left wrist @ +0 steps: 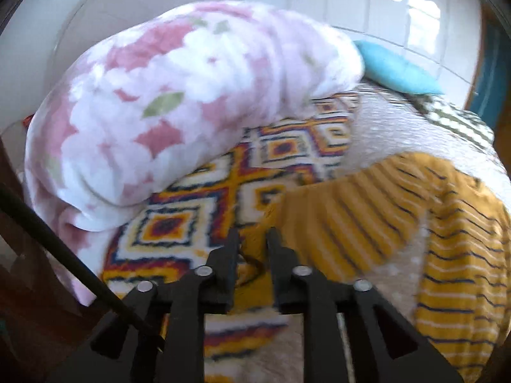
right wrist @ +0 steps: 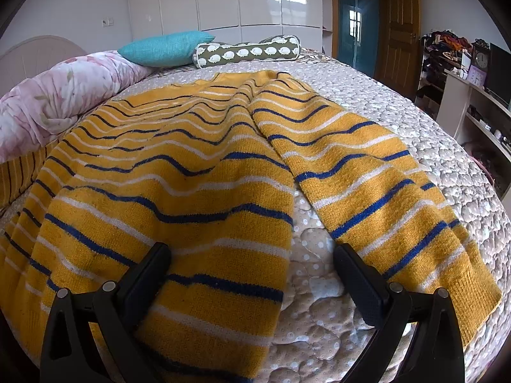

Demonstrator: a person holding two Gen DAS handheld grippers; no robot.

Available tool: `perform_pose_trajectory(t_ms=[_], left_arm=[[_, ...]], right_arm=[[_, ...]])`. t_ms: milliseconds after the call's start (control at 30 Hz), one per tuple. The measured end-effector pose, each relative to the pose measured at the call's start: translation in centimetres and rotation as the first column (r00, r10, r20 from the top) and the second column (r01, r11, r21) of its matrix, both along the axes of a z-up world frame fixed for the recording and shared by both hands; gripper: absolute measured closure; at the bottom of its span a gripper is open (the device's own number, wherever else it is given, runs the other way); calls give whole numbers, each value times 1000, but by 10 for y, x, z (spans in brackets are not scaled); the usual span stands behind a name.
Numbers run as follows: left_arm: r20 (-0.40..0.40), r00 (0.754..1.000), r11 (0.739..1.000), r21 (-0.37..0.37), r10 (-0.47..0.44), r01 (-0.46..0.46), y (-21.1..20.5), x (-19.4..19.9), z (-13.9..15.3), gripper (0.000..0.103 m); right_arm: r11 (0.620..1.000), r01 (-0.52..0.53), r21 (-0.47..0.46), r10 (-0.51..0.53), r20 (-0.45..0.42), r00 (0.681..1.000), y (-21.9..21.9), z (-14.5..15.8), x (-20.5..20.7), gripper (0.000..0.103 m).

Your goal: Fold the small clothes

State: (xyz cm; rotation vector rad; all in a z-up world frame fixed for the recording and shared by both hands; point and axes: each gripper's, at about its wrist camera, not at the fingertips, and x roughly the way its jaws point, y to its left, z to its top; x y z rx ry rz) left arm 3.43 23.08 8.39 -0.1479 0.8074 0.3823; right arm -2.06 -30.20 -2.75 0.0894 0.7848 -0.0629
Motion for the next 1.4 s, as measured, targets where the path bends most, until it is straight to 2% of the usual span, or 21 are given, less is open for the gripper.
perform_pose_trajectory(t_ms=[33, 100, 233, 367, 433, 467, 500, 567, 633, 700, 767, 833, 900, 967, 1000, 1033, 1100, 1133, 1200, 1300, 1400], left_arm=[[12, 999, 1000, -6, -29, 30, -12, -6, 1, 64], [27, 996, 996, -32, -80, 81, -39, -11, 2, 50], [24, 980, 973, -122, -196, 198, -100, -21, -6, 43], [-14, 951, 929, -218, -308, 298, -161, -27, -30, 41], [-66, 927, 913, -212, -368, 348, -193, -30, -44, 41], [-83, 915, 906, -205, -394, 371, -205, -33, -50, 41], [-98, 903, 898, -195, -418, 394, -217, -37, -55, 41], [-117, 887, 888, -176, -447, 424, -234, -42, -62, 41], [-133, 879, 884, -168, -458, 436, -243, -46, -69, 39], [-155, 875, 884, -176, -458, 432, -247, -42, -78, 37], [-162, 876, 887, -166, -455, 430, -251, -45, -81, 35], [-166, 872, 885, -149, -461, 440, -256, -45, -82, 32], [-171, 867, 883, -144, -467, 447, -259, -46, -82, 32], [-178, 864, 881, -134, -471, 453, -262, -47, -81, 32], [-180, 862, 880, -133, -474, 456, -263, -47, -80, 32], [-181, 859, 878, -136, -478, 460, -262, -48, -79, 32], [-176, 855, 871, -152, -488, 466, -261, -49, -74, 32], [-167, 855, 870, -160, -490, 467, -258, -51, -70, 32], [-143, 864, 873, -158, -483, 462, -252, -53, -60, 32], [-102, 884, 887, -134, -457, 443, -237, -56, -45, 32], [-79, 908, 908, -119, -412, 402, -216, -53, -38, 32]], right_arm=[[1000, 0, 2, 0, 4, 1000, 0, 0, -1, 0], [1000, 1, 5, -1, 12, 1000, 0, -1, -1, 0], [1000, 1, 13, -2, 24, 1000, 0, -2, -3, 0], [1000, 7, -1, -7, 13, 1000, 2, 0, -2, 1], [1000, -1, -9, 1, -9, 1000, 4, 8, -2, 9], [1000, -26, 3, 26, -8, 1000, 3, 14, -4, 25], [998, -55, 24, 56, -3, 998, 1, 22, -8, 36], [993, -78, 85, 74, 55, 996, -20, 46, -26, 36], [992, -49, 115, 36, 105, 994, -45, 59, -43, 34], [992, 40, 123, -54, 115, 992, -79, 63, -56, 30], [981, 143, 131, -154, 78, 985, -116, 53, -65, 29], [962, 240, 130, -242, -2, 970, -145, 33, -69, 29], [948, 259, 183, -254, -51, 966, -160, 17, -73, 29], [945, 243, 217, -235, -65, 970, -158, 10, -71, 30], [945, 219, 242, -210, -64, 976, -152, 9, -68, 41], [946, 202, 252, -192, -65, 979, -147, 9, -65, 68], [949, 171, 266, -149, -103, 984, -138, 6, -53, 89], [942, 155, 298, -128, -108, 986, -141, 9, -48, 90], [941, 159, 300, -138, -91, 986, -157, 19, -50, 91], [949, 273, 159, -265, -70, 962, -201, 42, -50, 92], [903, 430, 10, -428, -64, 901, -255, 58, -44, 92]])
